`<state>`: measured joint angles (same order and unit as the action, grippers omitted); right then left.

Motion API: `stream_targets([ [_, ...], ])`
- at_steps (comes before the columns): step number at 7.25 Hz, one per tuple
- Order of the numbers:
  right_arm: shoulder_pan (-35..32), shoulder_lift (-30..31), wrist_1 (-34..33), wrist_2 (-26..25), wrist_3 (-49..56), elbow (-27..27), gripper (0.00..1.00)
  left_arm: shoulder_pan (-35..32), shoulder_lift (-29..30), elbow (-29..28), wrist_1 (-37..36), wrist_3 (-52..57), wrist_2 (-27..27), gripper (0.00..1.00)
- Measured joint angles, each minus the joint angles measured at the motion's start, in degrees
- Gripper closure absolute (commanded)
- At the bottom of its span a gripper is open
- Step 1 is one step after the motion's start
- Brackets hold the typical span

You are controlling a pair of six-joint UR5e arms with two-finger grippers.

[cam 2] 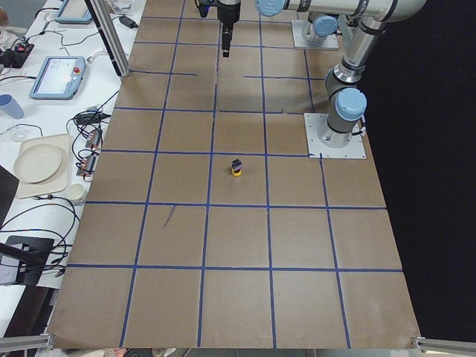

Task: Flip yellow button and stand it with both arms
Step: 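Move the left gripper down toward the yellow button lying on its side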

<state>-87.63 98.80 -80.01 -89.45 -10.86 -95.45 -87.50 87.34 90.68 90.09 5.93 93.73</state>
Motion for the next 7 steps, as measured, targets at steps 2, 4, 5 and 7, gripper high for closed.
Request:
stream_targets([
  [2, 0.0, 0.0, -0.1, 0.1, -0.1, 0.0, 0.0, 7.1, 0.4, 3.1, -0.8, 5.6, 3.1, 0.04],
  [4, 0.0, 0.0, -0.2, 0.2, -0.2, 0.0, 0.0, 17.0, 1.8, 8.7, -7.4, 19.1, 3.4, 0.04],
  [5, 0.0, 0.0, -0.1, 0.1, -0.2, 0.0, 0.0, 21.5, 2.1, 13.0, -12.4, 27.1, 3.1, 0.04],
  [7, 0.0, 0.0, 0.1, 0.1, 0.0, 0.0, 0.0, 28.6, 2.5, 19.6, -18.9, 43.0, 2.0, 0.04],
])
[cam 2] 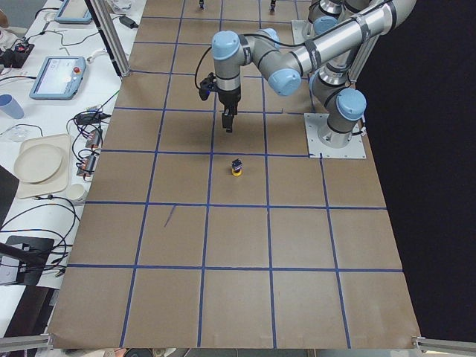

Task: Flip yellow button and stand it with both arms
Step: 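Move the left gripper down toward the yellow button lying on its side, then close the left gripper on the yellow button's body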

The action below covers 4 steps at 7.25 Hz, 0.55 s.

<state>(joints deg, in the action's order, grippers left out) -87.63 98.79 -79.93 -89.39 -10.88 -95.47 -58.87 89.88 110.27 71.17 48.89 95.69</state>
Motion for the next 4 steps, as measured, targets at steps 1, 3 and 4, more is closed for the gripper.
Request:
stream_targets([
  [1, 0.0, 0.0, 0.0, 0.0, 0.0, 0.0, 0.0, 1.8, 0.3, 1.8, -3.0, 9.1, -0.5, 0.04],
  [3, 0.0, 0.0, 0.0, 0.0, 0.0, -0.1, 0.0, 3.3, 3.2, 3.1, -8.4, 25.4, -2.1, 0.04],
  [4, 0.0, 0.0, 0.0, 0.0, 0.0, -0.1, 0.0, 4.7, 5.5, 3.3, -10.9, 32.1, -3.8, 0.03],
])
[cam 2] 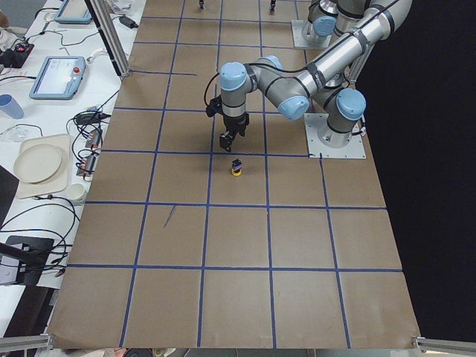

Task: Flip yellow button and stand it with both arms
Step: 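Close the left gripper on the yellow button's body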

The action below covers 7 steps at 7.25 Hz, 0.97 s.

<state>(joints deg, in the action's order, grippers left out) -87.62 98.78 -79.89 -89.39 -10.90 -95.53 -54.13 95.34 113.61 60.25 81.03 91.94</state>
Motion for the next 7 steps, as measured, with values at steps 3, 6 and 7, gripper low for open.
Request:
stream_targets([
  [3, 0.0, 0.0, 0.0, 0.0, -0.1, 0.0, 0.0, 3.7, 2.5, 4.6, -6.2, 10.2, -3.4, 0.01],
  [6, 0.0, 0.0, 0.0, 0.1, -0.2, 0.0, 0.0, 4.1, 3.4, 10.1, -16.1, 15.2, -3.2, 0.02],
  [7, 0.0, 0.0, 0.0, 0.1, -0.2, 0.0, 0.0, 4.1, 3.9, 10.5, -16.8, 16.1, -3.0, 0.1],
])
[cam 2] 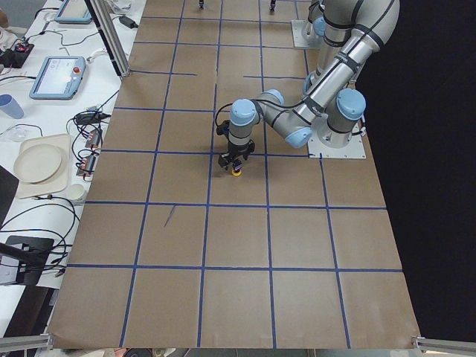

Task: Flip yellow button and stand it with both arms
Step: 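Close the left gripper on the yellow button's body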

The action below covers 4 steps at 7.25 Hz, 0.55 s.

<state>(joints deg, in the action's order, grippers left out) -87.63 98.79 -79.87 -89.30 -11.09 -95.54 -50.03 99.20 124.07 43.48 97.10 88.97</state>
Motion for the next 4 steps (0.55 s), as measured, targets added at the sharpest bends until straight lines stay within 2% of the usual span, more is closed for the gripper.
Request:
stream_targets([
  [1, 0.0, 0.0, 0.0, 0.1, 0.0, -0.1, 0.0, 0.0, 0.3, 0.1, -0.2, 0.2, 0.2, 0.39],
  [2, 0.0, 0.0, 0.1, 0.2, -0.1, -0.2, 0.0, 0.0, 0.4, 0.0, -0.3, 0.3, 0.3, 0.63],
  [3, 0.0, 0.1, 0.0, 0.2, -0.2, -0.3, 0.0, 0.0, 0.3, -0.2, -0.3, 0.4, 0.7, 0.8],
  [4, 0.0, 0.1, 0.0, 0.2, -0.3, -0.4, 0.0, 0.0, 0.1, -0.3, -0.2, 0.6, 1.2, 0.81],
])
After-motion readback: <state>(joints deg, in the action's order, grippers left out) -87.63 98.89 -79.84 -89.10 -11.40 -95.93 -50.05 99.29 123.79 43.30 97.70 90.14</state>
